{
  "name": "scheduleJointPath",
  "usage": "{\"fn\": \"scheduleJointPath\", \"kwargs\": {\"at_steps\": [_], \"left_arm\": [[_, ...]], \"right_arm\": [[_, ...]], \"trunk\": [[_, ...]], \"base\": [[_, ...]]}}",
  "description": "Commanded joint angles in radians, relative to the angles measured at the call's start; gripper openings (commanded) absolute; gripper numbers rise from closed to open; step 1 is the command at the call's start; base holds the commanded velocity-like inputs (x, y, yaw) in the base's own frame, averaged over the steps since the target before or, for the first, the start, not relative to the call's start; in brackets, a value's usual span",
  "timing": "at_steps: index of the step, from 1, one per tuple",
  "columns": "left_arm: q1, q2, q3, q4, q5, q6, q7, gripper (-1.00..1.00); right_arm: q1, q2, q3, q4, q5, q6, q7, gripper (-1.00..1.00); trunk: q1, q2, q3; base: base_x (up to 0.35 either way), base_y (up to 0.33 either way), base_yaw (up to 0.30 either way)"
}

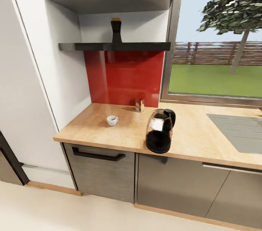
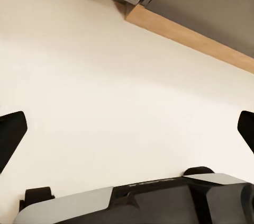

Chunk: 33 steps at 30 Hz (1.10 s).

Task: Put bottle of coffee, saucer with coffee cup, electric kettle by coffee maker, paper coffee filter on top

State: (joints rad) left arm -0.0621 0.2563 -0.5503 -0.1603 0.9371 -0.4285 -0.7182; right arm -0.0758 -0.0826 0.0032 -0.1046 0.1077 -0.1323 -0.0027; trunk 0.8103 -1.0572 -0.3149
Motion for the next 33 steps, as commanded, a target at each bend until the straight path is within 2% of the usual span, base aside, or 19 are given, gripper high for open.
{"fn": "scheduleJointPath", "kwargs": {"at_steps": [1,12,13,17,20,27,33], "left_arm": [[-0.001,0.000,-0.009,0.000,0.008,-0.004,-0.001,1.00],[-0.001,-0.004,-0.010,0.001,0.008,-0.003,0.004,1.00],[-0.001,-0.004,-0.010,0.001,0.008,-0.003,0.005,1.00],[-0.001,-0.005,-0.010,0.001,0.008,-0.003,0.005,1.00],[-0.001,-0.005,-0.011,0.001,0.008,-0.002,0.005,1.00],[-0.001,-0.014,-0.011,0.000,0.008,-0.002,0.006,1.00],[-0.001,-0.017,-0.011,0.000,0.008,-0.003,0.006,1.00]], "right_arm": [[-0.001,0.001,0.000,0.035,0.009,-0.003,0.000,1.00],[-0.001,0.000,-0.001,0.066,0.007,-0.004,0.000,1.00],[-0.001,0.013,0.001,0.069,0.007,-0.002,0.002,1.00],[-0.001,0.038,-0.001,0.070,0.004,0.000,0.004,1.00],[-0.001,0.046,-0.006,0.073,-0.004,0.001,0.004,1.00],[-0.002,0.041,-0.013,0.065,-0.026,-0.002,0.003,1.00],[-0.002,0.042,-0.007,0.062,-0.025,-0.003,0.003,1.00]], "trunk": [[0.000,-0.001,-0.001],[0.000,-0.001,-0.001],[0.000,-0.001,-0.001],[0.000,-0.001,-0.001],[0.000,-0.001,-0.001],[0.000,-0.001,-0.001],[0.000,-0.001,-0.001]], "base": [[0.000,0.213,-0.002],[0.000,0.075,-0.001],[0.000,0.004,0.000],[0.000,0.002,0.000],[0.000,0.000,0.000],[0.000,0.000,-0.004],[0.000,0.000,-0.182]]}}
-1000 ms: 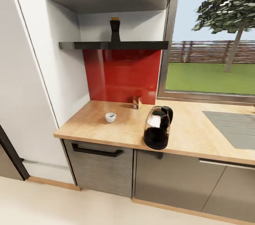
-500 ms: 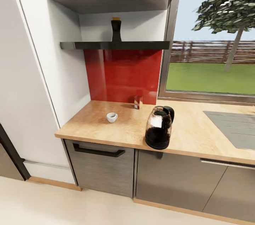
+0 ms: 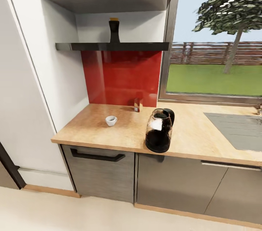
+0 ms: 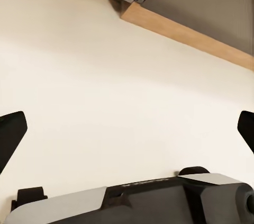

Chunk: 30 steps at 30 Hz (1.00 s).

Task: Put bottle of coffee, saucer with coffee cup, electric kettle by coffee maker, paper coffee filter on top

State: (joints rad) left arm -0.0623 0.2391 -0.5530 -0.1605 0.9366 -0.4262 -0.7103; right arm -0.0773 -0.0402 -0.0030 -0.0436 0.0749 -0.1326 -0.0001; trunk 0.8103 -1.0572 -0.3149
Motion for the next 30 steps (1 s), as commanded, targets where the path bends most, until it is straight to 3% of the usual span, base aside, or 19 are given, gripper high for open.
{"fn": "scheduleJointPath", "kwargs": {"at_steps": [1,21,30], "left_arm": [[-0.001,0.000,-0.008,0.000,0.008,-0.005,-0.001,1.00],[-0.001,0.000,-0.008,0.001,0.008,-0.005,0.000,1.00],[-0.001,0.000,-0.007,0.001,0.008,-0.005,-0.001,1.00]], "right_arm": [[-0.001,0.000,-0.002,0.001,0.008,-0.003,0.000,1.00],[-0.001,-0.003,-0.006,-0.013,0.008,-0.004,0.000,1.00],[-0.001,-0.005,-0.006,-0.016,0.008,-0.004,-0.001,1.00]], "trunk": [[0.000,-0.001,-0.001],[0.000,-0.001,-0.001],[0.000,-0.001,-0.001]], "base": [[0.000,0.000,-0.226],[0.000,0.004,-0.253],[-0.016,0.265,-0.084]]}}
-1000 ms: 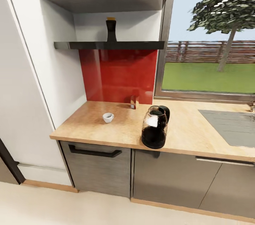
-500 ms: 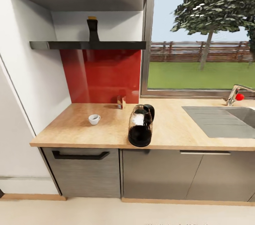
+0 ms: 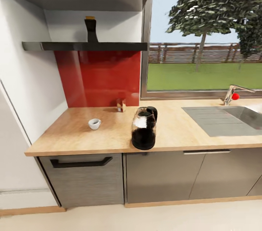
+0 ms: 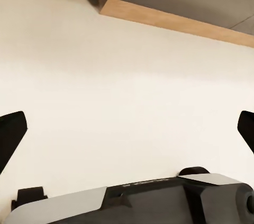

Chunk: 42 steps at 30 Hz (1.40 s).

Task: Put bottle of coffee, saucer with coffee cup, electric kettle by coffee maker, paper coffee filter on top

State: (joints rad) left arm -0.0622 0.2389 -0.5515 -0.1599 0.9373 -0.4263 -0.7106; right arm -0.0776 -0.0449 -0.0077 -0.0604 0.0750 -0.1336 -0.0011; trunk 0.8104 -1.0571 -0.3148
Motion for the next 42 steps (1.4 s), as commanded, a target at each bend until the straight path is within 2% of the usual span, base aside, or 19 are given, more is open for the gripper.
{"fn": "scheduleJointPath", "kwargs": {"at_steps": [1,9,21,29,42], "left_arm": [[-0.001,0.000,-0.008,0.000,0.008,-0.005,-0.001,1.00],[-0.001,0.000,-0.008,0.000,0.008,-0.005,-0.001,1.00],[-0.001,0.000,-0.010,0.000,0.008,-0.005,-0.001,1.00],[-0.001,0.000,-0.010,0.000,0.008,-0.005,-0.001,1.00],[-0.001,-0.001,-0.010,0.000,0.008,-0.005,-0.001,1.00]], "right_arm": [[-0.001,-0.005,-0.001,0.001,0.008,-0.002,0.001,1.00],[-0.004,-0.018,-0.001,-0.006,0.010,-0.002,0.002,1.00],[-0.005,-0.019,0.007,-0.033,0.013,0.000,0.002,1.00],[-0.005,-0.018,0.008,-0.033,0.014,-0.001,0.001,1.00],[-0.005,-0.018,0.009,-0.033,0.014,-0.001,0.002,1.00]], "trunk": [[0.000,-0.001,-0.001],[0.000,-0.001,-0.001],[0.000,-0.001,-0.001],[-0.031,0.055,0.024],[-0.031,0.055,0.024]], "base": [[-0.109,0.228,-0.010],[-0.047,0.091,-0.004],[-0.001,0.003,0.000],[0.000,0.000,0.000],[0.000,0.000,0.000]]}}
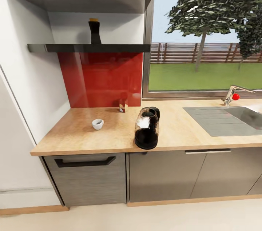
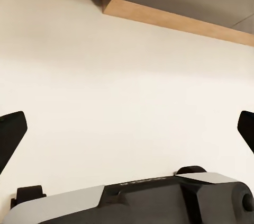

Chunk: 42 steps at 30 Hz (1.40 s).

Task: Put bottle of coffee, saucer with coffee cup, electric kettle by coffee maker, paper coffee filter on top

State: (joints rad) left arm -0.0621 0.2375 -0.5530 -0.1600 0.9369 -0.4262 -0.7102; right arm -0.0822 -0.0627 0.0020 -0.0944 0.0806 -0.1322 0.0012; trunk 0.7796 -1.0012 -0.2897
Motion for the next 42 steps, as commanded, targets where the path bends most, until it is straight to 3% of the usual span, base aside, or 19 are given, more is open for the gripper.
{"fn": "scheduleJointPath", "kwargs": {"at_steps": [1,9,24,42], "left_arm": [[-0.001,0.001,-0.008,0.000,0.008,-0.005,-0.002,1.00],[-0.001,0.000,-0.008,0.000,0.008,-0.005,-0.002,1.00],[-0.001,0.000,-0.008,0.000,0.008,-0.005,-0.002,1.00],[-0.001,0.002,-0.003,-0.001,0.008,-0.006,-0.001,1.00]], "right_arm": [[-0.001,0.000,-0.001,0.001,0.008,-0.003,0.000,1.00],[-0.001,0.000,0.000,0.001,0.009,-0.003,0.000,1.00],[-0.001,0.000,0.000,0.001,0.010,-0.003,0.000,1.00],[-0.001,-0.001,-0.003,0.001,0.009,-0.003,0.000,1.00]], "trunk": [[0.000,-0.001,-0.001],[0.000,-0.001,-0.001],[-0.057,0.104,0.046],[-0.057,0.104,0.046]], "base": [[0.000,0.000,0.000],[0.000,0.000,0.000],[0.000,0.000,0.000],[0.000,0.000,0.000]]}}
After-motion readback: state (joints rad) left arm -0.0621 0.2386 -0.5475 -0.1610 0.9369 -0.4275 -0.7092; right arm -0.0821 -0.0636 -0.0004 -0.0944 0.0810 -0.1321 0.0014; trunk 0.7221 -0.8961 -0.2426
